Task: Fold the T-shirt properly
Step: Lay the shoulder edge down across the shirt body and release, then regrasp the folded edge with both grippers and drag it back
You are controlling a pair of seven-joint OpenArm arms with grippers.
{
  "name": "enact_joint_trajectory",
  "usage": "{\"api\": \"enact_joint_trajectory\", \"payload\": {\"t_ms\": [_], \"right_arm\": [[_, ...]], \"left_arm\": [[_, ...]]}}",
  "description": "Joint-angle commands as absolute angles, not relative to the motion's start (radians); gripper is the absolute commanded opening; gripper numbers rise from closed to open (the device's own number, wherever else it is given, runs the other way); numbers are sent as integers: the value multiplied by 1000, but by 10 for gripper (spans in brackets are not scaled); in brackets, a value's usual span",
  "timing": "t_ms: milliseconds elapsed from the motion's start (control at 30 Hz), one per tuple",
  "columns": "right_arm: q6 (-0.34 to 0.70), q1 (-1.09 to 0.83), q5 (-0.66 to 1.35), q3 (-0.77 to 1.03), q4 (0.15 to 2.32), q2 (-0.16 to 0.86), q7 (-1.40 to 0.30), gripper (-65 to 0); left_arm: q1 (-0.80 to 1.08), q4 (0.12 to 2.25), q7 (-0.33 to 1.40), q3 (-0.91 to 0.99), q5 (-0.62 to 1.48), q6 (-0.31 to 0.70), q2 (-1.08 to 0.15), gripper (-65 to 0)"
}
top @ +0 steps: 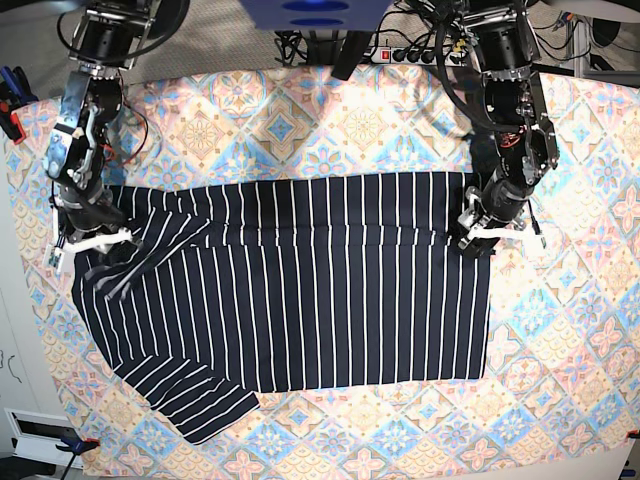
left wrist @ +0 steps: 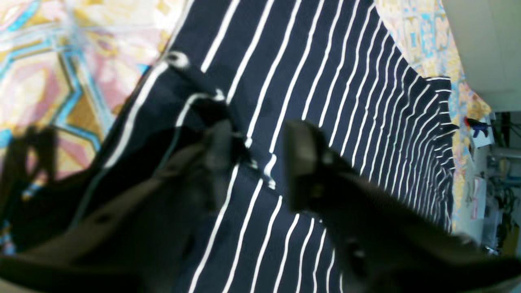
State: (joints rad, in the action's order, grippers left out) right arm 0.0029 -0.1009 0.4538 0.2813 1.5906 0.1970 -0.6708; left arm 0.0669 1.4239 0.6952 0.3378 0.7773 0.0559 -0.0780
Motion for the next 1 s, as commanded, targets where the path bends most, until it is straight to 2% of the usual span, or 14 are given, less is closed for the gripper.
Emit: {"api": "enact_joint_trajectory", "payload": {"t_ms": [0, 200, 367, 767, 967], "right_arm": [[5, -107, 460, 306, 1613, 213, -645, -456], [5, -206, 460, 390, 1613, 213, -650, -440], [5, -274, 460, 390, 1613, 213, -647, -440], [5, -278, 460, 389, 1613, 211, -650, -439], [5, -278, 460, 389, 1613, 211, -650, -439]], "left_arm": [[56, 1442, 682, 341, 789, 67, -84, -379], [143, 1480, 687, 377, 840, 67, -84, -368], [251, 1564, 688, 375, 934, 67, -87, -363], [389, 1552, 688, 383, 1098, 67, -84, -368], [390, 1501, 685, 383, 1104, 67, -85, -368]]}}
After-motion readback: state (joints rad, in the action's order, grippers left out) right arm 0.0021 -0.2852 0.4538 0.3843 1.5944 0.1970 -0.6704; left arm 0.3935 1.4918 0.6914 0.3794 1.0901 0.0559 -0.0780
